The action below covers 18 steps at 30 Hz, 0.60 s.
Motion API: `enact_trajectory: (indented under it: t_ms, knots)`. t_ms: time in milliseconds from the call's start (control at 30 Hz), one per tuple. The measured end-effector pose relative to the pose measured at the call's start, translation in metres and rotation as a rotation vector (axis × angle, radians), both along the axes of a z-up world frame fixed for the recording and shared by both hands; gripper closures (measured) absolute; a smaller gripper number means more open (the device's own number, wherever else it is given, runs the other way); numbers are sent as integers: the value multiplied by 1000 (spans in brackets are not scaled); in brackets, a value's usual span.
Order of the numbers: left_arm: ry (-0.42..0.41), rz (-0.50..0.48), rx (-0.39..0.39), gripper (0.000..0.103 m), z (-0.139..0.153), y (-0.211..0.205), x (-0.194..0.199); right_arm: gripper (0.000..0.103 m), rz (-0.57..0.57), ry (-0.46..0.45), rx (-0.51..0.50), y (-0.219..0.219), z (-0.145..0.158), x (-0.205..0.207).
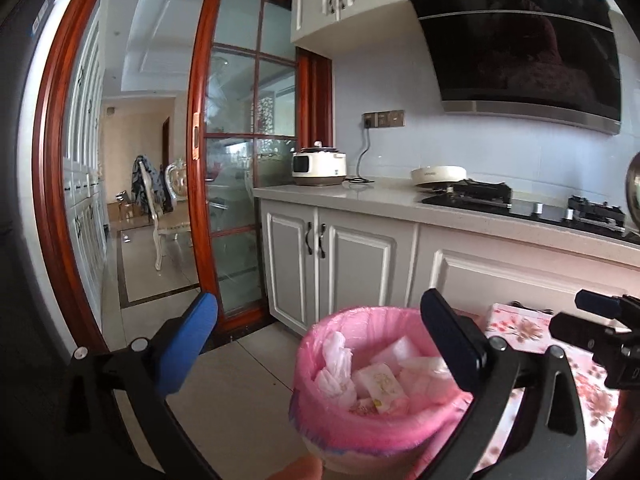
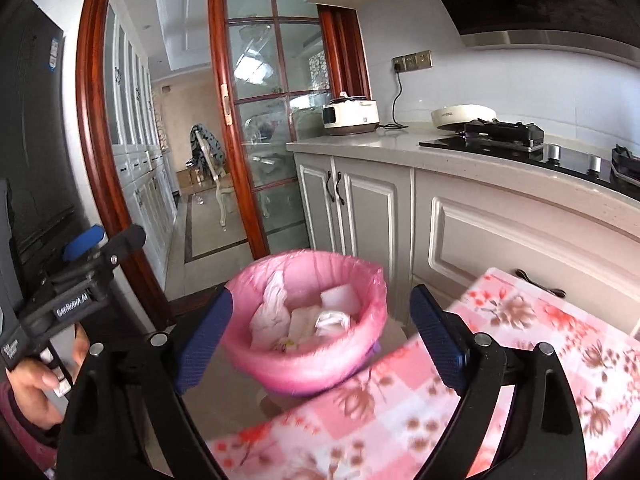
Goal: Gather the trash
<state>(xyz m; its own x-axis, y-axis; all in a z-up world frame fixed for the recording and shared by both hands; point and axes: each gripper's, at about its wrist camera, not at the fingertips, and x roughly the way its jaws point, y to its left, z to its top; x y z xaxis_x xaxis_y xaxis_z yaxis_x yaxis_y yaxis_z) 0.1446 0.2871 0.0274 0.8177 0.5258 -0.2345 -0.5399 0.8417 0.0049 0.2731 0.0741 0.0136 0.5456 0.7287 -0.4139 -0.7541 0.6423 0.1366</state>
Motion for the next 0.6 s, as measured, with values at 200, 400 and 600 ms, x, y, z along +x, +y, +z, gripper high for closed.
enact_trajectory:
  t_ms: [200, 400, 600]
  knots:
    - [38, -2, 4, 4, 13, -49, -31, 18, -10, -26, -33, -46, 4, -49]
    - [37, -1, 19, 4, 7, -109, -62, 18, -51, 7, -42, -91, -8, -82]
    - [62, -30, 11, 4, -1, -153, -78, 18, -95, 20, -41, -122, -19, -99]
